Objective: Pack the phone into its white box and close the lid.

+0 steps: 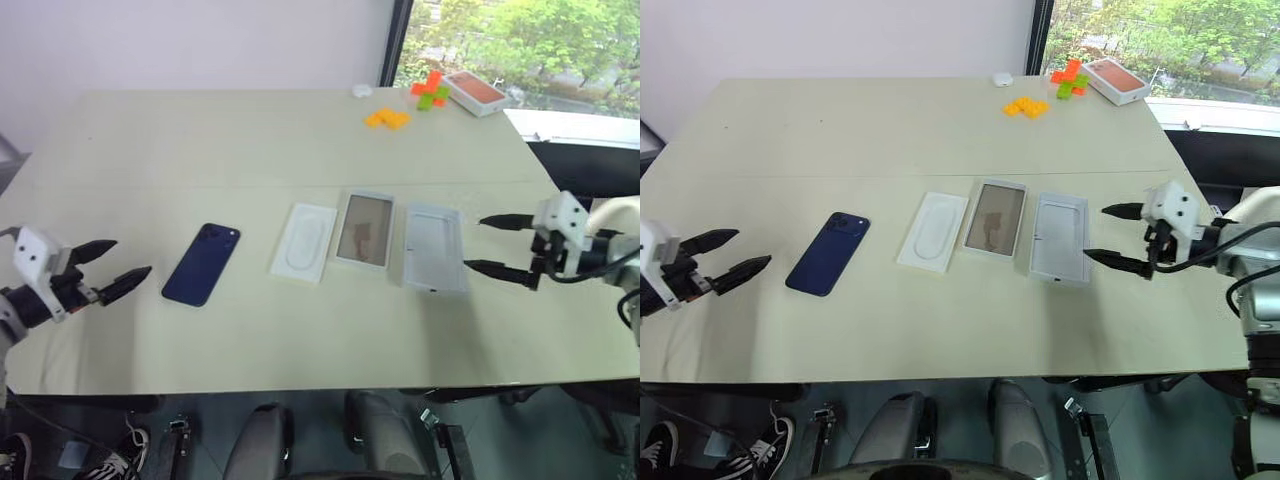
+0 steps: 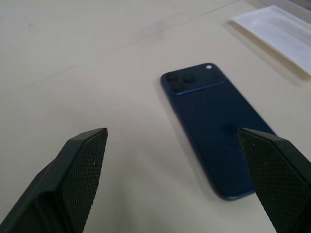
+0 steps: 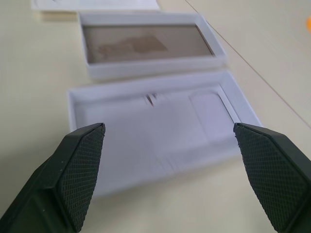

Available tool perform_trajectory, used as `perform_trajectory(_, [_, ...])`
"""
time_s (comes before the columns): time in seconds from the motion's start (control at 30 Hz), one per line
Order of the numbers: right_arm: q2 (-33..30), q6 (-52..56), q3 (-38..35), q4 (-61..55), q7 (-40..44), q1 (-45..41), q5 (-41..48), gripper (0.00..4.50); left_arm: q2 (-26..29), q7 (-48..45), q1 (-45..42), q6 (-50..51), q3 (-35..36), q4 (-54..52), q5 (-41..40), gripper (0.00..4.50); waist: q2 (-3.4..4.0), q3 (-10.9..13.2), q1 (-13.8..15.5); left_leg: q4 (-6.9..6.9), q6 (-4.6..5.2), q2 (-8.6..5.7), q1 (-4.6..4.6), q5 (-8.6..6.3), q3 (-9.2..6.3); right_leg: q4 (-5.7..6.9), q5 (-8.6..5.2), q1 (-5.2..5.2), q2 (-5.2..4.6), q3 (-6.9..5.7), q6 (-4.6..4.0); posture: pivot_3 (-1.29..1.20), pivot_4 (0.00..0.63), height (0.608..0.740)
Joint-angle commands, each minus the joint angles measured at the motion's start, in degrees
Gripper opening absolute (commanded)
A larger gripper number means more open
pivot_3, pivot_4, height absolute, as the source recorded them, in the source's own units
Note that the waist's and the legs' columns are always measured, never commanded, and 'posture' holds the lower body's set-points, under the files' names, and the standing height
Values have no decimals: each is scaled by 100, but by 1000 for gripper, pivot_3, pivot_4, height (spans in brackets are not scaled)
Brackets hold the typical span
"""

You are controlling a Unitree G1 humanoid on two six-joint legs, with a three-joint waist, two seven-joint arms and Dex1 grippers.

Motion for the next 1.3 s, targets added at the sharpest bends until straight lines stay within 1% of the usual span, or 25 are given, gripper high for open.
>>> perform_trajectory(0.03, [-114, -193, -164, 92, 22, 32, -4, 4441, 88, -21, -11, -207, 194, 64, 1, 4500, 0, 0, -2, 0, 0, 0, 0, 0, 0, 0, 0, 0, 1, 0, 0, 0, 150, 740])
perform_trajectory(0.3, [12, -67, 32, -32, -74, -110, 20, 4441, 157, 58, -261, -108, 51, 187, 20, 4500, 3, 1, -2, 0, 0, 2, 1, 0, 1, 1, 1, 0, 2, 1, 1, 0, 150, 740])
perform_trajectory(0.4, [96, 42, 139, -163, -178, -195, 28, 4441, 170, 98, -406, 156, -13, 167, -31, 4500, 3, 1, -1, 0, 0, 2, 1, 0, 1, 2, 1, 0, 2, 1, 1, 0, 150, 740])
perform_trajectory(0.47, [174, 129, 200, -231, -290, -284, 14, 4441, 196, 105, -482, 505, -58, 130, -107, 4500, 3, 1, -2, 0, 0, 2, 0, 0, 0, 2, 1, -1, 2, 1, 2, 0, 150, 740])
perform_trajectory(0.63, [267, 239, 271, -393, -411, -360, 44, 4441, 154, 163, -626, 806, -43, 37, -153, 4500, 4, 2, -3, 0, 0, 3, 0, 0, -1, 4, 4, -1, 3, 1, 6, 0, 150, 740])
perform_trajectory(1.03, [325, 201, 358, -546, -458, -388, 23, 4441, 67, 252, -881, 869, -120, 10, -96, 4500, 4, 2, 2, -1, 0, 2, 1, 0, -1, 3, 3, -1, 1, 1, 3, 0, 150, 740])
perform_trajectory(1.17, [406, 302, 571, -712, -597, -578, -136, 4441, 3, 445, -1048, 1277, -278, -104, -181, 4500, 4, 2, -12, -1, 0, 2, 2, 0, 0, 6, 6, -1, 2, 2, 7, 0, 150, 740])
perform_trajectory(1.23, [495, 279, 718, -790, -764, -691, -312, 4441, -70, 670, -1194, 1763, -366, -341, -328, 4500, 4, 2, -7, -1, 0, 2, 2, 0, -1, 8, 8, -1, 3, 2, 11, 0, 150, 740])
perform_trajectory(1.3, [577, 435, 787, -922, -854, -776, -301, 4441, -141, 813, -1241, 2065, -462, -622, -400, 4500, 4, 2, -3, 0, -1, 2, 1, 0, -2, 7, 11, -1, 3, 1, 17, 0, 150, 740])
